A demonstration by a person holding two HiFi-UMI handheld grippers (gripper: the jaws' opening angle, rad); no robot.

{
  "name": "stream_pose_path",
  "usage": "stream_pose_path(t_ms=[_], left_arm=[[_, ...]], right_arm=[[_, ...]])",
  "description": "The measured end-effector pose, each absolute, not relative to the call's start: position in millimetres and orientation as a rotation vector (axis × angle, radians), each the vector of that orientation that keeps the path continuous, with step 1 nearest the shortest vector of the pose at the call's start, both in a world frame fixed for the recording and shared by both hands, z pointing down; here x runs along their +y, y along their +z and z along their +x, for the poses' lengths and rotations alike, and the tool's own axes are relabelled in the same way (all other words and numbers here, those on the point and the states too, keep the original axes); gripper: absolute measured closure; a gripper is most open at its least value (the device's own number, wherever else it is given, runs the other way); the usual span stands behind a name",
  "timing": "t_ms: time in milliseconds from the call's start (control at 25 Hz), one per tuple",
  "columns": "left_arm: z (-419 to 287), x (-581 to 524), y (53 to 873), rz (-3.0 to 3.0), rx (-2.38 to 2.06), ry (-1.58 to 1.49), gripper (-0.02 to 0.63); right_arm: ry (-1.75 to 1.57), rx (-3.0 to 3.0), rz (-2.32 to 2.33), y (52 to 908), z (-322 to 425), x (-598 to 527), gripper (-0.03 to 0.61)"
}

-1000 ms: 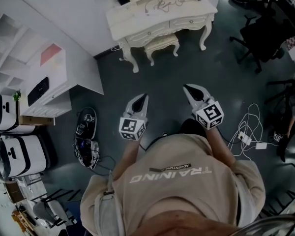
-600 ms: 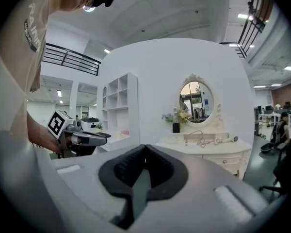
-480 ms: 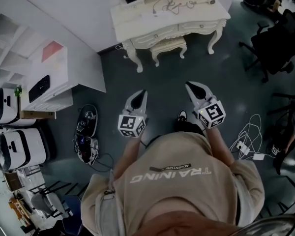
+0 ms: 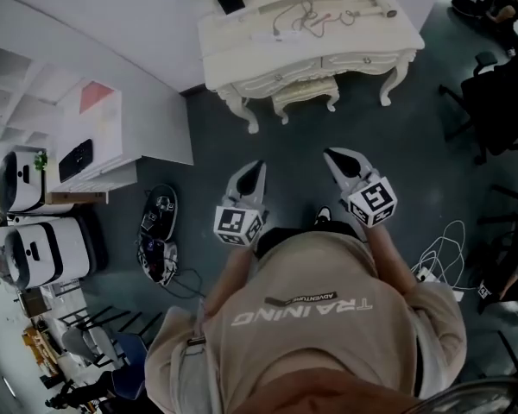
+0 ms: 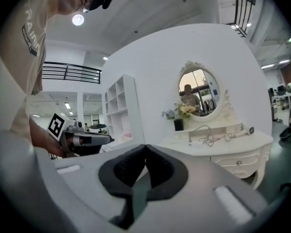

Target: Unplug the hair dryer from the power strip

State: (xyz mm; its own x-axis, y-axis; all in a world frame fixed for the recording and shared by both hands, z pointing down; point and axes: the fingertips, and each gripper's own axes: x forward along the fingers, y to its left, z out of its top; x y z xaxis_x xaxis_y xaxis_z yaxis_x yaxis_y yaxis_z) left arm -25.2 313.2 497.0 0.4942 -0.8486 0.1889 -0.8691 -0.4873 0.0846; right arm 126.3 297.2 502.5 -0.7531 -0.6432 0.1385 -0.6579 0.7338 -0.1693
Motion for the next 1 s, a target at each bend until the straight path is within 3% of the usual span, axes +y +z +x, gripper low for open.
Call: stream_pose_path(t_ms=[280,1000], left_arm=[[-19,271,504,2.541,-1.455,0.214,0.607],[-100,128,506,2.703,-1.206,0.177,0.607]], right_arm=[[0.366,-2.896,0.955,514,112,259,0.575],[0.301,-2.787,1.178,489,20,138,0.575]])
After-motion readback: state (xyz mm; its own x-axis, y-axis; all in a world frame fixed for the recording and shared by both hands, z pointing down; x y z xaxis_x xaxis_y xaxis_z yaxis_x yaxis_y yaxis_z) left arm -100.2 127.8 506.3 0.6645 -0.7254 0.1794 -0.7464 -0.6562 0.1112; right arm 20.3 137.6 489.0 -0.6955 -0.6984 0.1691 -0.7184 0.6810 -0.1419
